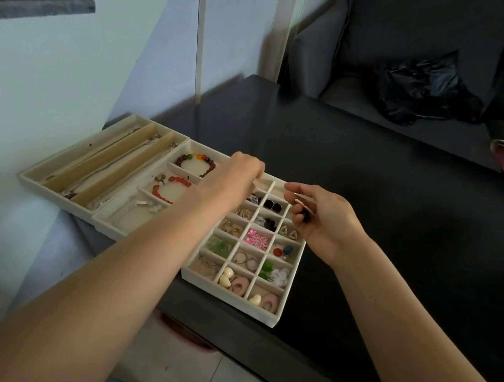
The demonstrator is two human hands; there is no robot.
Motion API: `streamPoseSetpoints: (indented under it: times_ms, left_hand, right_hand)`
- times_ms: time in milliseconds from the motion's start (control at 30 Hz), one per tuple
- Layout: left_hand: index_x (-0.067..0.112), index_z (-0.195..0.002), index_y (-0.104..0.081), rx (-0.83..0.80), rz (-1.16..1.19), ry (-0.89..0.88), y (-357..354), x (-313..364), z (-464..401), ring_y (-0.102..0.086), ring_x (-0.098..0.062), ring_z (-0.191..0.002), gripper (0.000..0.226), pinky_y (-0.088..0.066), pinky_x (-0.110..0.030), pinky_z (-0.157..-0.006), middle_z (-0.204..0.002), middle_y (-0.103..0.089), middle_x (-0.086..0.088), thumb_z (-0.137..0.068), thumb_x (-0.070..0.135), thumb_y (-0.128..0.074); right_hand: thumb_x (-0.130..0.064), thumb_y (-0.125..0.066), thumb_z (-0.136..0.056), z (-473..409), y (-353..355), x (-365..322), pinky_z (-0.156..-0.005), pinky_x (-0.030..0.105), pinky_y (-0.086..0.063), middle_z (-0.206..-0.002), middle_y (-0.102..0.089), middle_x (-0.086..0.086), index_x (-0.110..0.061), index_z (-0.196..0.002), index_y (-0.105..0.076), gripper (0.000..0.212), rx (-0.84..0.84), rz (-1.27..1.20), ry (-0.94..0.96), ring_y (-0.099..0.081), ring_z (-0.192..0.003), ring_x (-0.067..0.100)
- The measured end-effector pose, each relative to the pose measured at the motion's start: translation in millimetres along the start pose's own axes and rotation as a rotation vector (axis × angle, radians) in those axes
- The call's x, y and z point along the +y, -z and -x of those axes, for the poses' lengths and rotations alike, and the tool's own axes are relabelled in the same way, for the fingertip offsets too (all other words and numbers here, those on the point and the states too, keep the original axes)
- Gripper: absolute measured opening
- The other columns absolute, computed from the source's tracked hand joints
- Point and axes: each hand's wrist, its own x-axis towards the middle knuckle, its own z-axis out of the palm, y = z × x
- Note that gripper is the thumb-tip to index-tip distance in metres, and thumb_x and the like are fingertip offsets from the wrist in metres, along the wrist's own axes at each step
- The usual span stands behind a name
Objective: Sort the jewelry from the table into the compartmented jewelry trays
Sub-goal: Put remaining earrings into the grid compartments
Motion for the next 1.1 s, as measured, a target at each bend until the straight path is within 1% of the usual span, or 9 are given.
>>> streamPoseSetpoints:
  times_ms: [300,500,600,700,767,833,900,1000,1100]
  left_hand:
    - [0.026,-0.114,-0.067,0.043,-0.173,-0.134,-1.9,-13.3,18.2,-0.042,-0.018,-0.115,0.044,-0.033,-0.035,-0.097,-0.124,-0.050,0.001,-0.087,-0.004,-0.051]
    - [0.027,-0.121,-0.063,0.030,-0.249,-0.146,-4.7,-11.9,19.4,-0.039,-0.018,-0.120,0.043,-0.031,-0.035,-0.100,-0.128,-0.047,0.000,-0.089,0.000,-0.053]
    - [0.024,-0.122,-0.062,0.088,-0.141,-0.116,-1.5,-6.2,19.4,-0.043,-0.018,-0.116,0.045,-0.036,-0.033,-0.096,-0.125,-0.049,-0.001,-0.086,-0.003,-0.055]
    - [0.019,-0.119,-0.064,0.105,0.109,-0.054,8.0,7.7,24.7,-0.051,-0.020,-0.111,0.043,-0.042,-0.025,-0.083,-0.127,-0.052,-0.005,-0.086,-0.005,-0.052]
    - [0.016,-0.116,-0.066,0.067,0.315,0.010,15.2,18.5,30.7,-0.057,-0.018,-0.109,0.033,-0.042,-0.021,-0.080,-0.125,-0.059,-0.004,-0.092,0.002,-0.047]
    - [0.012,-0.108,-0.069,0.014,0.451,0.038,20.0,26.9,38.2,-0.062,-0.019,-0.101,0.026,-0.046,-0.027,-0.081,-0.112,-0.067,-0.006,-0.096,0.013,-0.046]
    - [0.009,-0.102,-0.070,-0.034,0.492,0.036,22.8,32.7,46.2,-0.064,-0.022,-0.092,0.025,-0.049,-0.030,-0.077,-0.099,-0.069,-0.011,-0.096,0.021,-0.049]
    - [0.012,-0.107,-0.069,-0.063,0.539,0.074,22.1,37.6,56.2,-0.065,-0.019,-0.089,0.023,-0.048,-0.024,-0.074,-0.096,-0.070,-0.008,-0.095,0.023,-0.054]
    - [0.012,-0.108,-0.069,-0.073,0.638,0.118,19.7,41.8,65.5,-0.068,-0.017,-0.087,0.022,-0.055,-0.031,-0.083,-0.095,-0.071,-0.007,-0.091,0.022,-0.059]
  right_hand:
    - [-0.007,-0.048,-0.094,-0.6,-2.7,2.1,-0.061,0.018,-0.046,-0.096,-0.062,0.009,-0.005,-0.105,-0.066,0.021,0.009,-0.051,-0.002,-0.052,-0.069,0.009]
    - [0.006,-0.040,-0.091,-1.5,-2.3,3.5,-0.067,0.020,-0.052,-0.105,-0.064,0.015,-0.007,-0.102,-0.065,0.029,-0.021,-0.064,0.019,-0.060,-0.089,0.017]
    - [0.006,-0.045,-0.092,-1.5,-0.9,4.5,-0.070,0.021,-0.052,-0.110,-0.063,0.016,-0.008,-0.100,-0.063,0.024,-0.044,-0.028,0.031,-0.055,-0.083,0.015]
    - [0.005,-0.049,-0.092,-0.4,0.8,5.9,-0.079,0.025,-0.055,-0.106,-0.064,0.014,-0.006,-0.098,-0.064,0.019,-0.030,-0.061,0.015,-0.060,-0.083,0.013]
    - [0.005,-0.051,-0.091,1.7,1.4,6.4,-0.078,0.025,-0.056,-0.101,-0.064,0.013,-0.002,-0.099,-0.065,0.017,-0.025,-0.089,0.008,-0.061,-0.084,0.014]
    - [0.004,-0.053,-0.091,6.8,1.8,6.1,-0.074,0.024,-0.057,-0.101,-0.065,0.013,-0.001,-0.102,-0.066,0.018,-0.038,-0.080,0.013,-0.062,-0.085,0.014]
    - [0.003,-0.055,-0.090,13.2,3.2,6.1,-0.074,0.025,-0.057,-0.100,-0.066,0.013,-0.003,-0.099,-0.067,0.016,-0.054,-0.036,0.041,-0.061,-0.084,0.014]
    - [0.003,-0.058,-0.088,22.4,9.7,6.7,-0.079,0.028,-0.057,-0.098,-0.064,0.011,-0.005,-0.095,-0.066,0.013,-0.030,0.059,0.091,-0.061,-0.082,0.014]
    - [0.001,-0.062,-0.086,28.2,17.8,7.2,-0.073,0.028,-0.058,-0.101,-0.063,0.012,-0.006,-0.099,-0.064,0.015,0.009,0.178,0.110,-0.064,-0.084,0.016]
